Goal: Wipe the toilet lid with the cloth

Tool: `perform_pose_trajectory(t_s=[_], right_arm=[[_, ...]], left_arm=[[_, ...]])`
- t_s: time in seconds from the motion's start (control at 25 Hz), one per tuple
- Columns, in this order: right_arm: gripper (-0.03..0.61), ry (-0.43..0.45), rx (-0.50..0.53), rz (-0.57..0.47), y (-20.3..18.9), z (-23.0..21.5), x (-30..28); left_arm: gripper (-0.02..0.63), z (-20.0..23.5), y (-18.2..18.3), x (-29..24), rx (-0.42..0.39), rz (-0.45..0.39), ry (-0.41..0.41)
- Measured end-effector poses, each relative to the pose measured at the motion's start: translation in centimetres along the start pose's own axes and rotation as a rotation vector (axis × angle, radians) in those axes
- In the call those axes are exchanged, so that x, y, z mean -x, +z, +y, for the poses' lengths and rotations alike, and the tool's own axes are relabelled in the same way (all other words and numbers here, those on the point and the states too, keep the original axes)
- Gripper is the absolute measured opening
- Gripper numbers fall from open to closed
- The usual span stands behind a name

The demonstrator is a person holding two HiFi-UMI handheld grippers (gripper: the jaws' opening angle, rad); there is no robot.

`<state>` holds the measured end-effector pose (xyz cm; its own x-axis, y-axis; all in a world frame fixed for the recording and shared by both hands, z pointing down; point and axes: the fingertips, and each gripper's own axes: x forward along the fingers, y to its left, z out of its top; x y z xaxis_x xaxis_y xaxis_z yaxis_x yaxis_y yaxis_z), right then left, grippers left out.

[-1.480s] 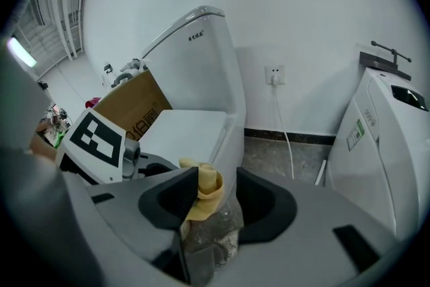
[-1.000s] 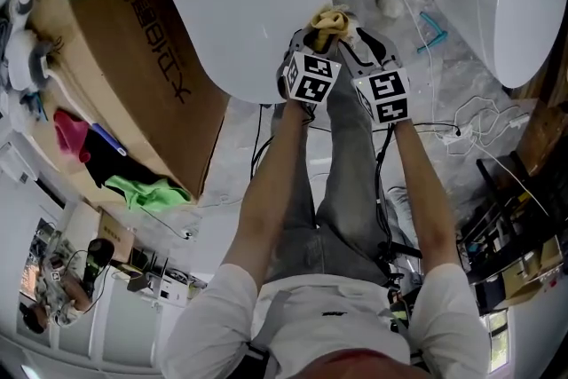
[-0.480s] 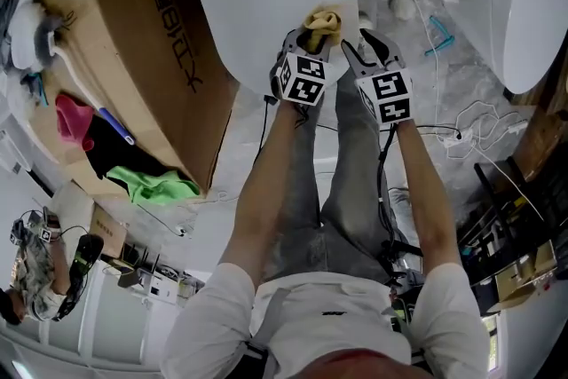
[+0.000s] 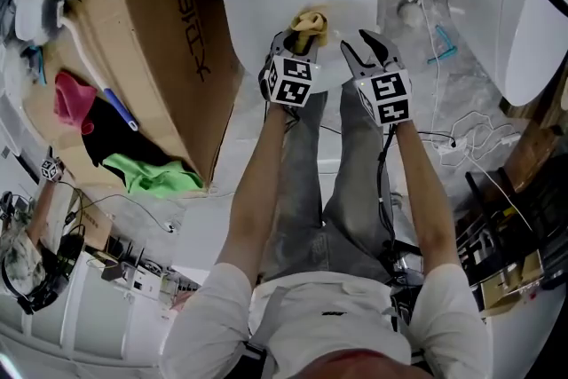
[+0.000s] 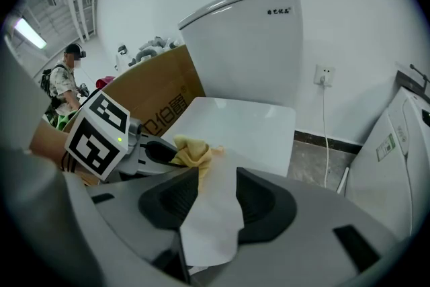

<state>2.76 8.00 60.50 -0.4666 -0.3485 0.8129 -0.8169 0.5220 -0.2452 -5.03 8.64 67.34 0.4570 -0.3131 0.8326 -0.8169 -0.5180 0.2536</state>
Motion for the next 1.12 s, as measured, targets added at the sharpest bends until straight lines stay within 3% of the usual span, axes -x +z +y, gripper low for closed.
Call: perform_pose_trajectory(t_s=[0.48,1.12], right_arm=[[0.193,0.035,0.046,0.011,1.0,3.8,-1.4],[0.193,0.146,0.146,0.004,3.9,11.3,-3.9]], left_arm=[[0.121,5.7,-3.1,3.5,0.087,-0.019,0.088],[0.121,11.9,-7.2,7.6,0.217,-0.038,0.215]])
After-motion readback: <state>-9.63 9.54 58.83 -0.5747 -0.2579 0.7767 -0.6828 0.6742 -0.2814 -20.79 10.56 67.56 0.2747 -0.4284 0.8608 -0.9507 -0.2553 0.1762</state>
